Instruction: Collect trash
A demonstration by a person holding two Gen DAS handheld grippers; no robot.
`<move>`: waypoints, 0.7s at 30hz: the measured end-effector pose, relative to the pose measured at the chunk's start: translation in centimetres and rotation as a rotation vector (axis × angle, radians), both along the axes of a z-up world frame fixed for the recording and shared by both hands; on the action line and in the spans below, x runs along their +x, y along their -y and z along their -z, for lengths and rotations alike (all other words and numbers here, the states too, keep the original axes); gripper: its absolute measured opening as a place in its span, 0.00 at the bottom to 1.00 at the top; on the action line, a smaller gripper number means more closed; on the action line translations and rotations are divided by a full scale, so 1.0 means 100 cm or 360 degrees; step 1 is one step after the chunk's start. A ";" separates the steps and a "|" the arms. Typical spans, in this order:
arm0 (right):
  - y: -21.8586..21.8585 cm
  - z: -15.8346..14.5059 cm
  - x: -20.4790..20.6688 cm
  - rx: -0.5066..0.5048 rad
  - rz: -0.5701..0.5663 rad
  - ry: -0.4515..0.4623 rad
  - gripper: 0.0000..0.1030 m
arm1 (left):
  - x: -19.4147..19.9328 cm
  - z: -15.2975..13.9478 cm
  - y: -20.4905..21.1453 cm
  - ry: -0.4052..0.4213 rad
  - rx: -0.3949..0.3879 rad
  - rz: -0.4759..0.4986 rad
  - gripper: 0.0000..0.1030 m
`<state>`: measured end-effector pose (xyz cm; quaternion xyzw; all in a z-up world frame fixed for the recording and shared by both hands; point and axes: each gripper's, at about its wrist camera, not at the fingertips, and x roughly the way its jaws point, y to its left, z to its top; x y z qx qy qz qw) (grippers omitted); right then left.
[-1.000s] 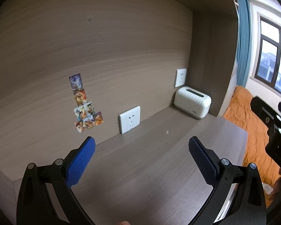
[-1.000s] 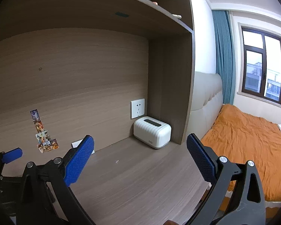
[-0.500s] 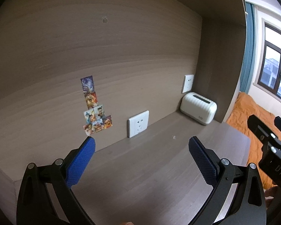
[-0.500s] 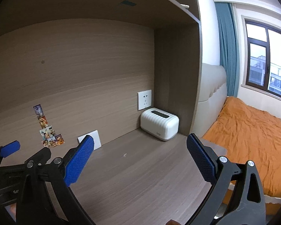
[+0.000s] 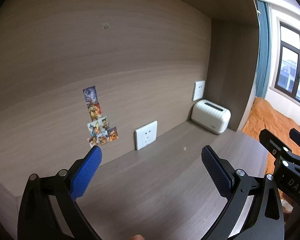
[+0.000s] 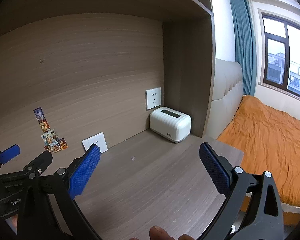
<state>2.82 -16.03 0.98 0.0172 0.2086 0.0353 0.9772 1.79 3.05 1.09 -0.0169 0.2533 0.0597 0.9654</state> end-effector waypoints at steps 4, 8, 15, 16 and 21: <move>-0.001 0.000 0.001 -0.0022 0.0010 -0.0014 0.96 | 0.001 -0.001 0.001 0.0002 0.0006 0.0007 0.95; -0.002 0.001 0.003 -0.0022 0.0017 -0.0029 0.96 | 0.001 -0.002 0.002 0.0001 0.0012 0.0010 0.95; -0.003 0.000 0.003 -0.0036 0.0029 -0.0008 0.96 | 0.001 -0.002 0.002 0.0000 0.0012 0.0013 0.95; -0.002 -0.001 0.003 -0.0039 0.0031 -0.0006 0.96 | 0.001 -0.002 0.002 0.0002 0.0015 0.0013 0.95; -0.001 -0.001 0.003 -0.0038 0.0040 -0.0006 0.96 | 0.003 -0.003 0.003 0.0007 0.0024 0.0016 0.95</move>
